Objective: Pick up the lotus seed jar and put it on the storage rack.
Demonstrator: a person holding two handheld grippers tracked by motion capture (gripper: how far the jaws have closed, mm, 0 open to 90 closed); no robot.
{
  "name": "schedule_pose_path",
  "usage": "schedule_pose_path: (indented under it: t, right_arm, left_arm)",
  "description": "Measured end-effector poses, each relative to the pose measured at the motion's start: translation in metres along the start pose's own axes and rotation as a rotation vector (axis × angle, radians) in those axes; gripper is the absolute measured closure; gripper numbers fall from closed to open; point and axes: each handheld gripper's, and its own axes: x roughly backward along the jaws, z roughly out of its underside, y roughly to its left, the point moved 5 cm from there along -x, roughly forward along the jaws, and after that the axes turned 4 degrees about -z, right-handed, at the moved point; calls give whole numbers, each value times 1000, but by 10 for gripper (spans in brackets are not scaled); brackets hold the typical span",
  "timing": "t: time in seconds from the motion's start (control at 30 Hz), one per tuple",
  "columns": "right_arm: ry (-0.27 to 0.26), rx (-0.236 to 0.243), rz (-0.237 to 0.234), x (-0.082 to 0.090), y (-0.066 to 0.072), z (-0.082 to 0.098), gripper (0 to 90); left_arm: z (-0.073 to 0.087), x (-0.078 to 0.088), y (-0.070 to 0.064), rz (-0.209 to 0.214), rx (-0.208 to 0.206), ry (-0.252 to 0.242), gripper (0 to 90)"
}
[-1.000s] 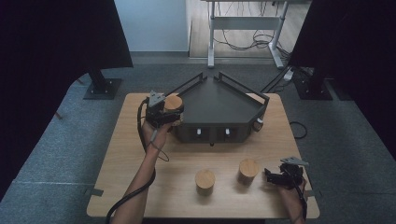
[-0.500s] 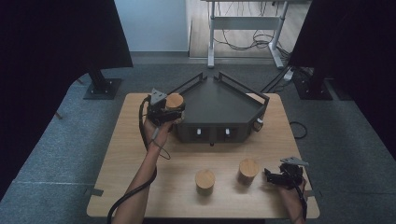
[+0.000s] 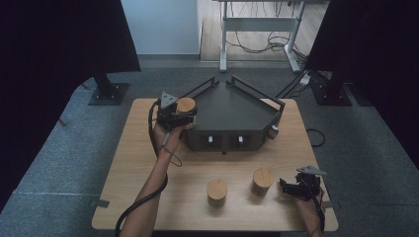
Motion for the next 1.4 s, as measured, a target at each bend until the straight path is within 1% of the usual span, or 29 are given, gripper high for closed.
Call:
schedule_pose_path:
  t: [0.43,0.63,1.2,1.4]
  right_arm:
    - [0,3,-4,0,1,0,63]
    - [0,3,-4,0,1,0,63]
    - [1,5,-8,0,1,0,63]
    - [1,6,-8,0,1,0,63]
  left_arm:
    - [0,-8,0,-5,-3,13,250]
    - [-2,-10,1,-6,-1,9,250]
    - [-6,-25,-9,5,-26,14,250]
    - [-6,-30,-11,6,-24,17,250]
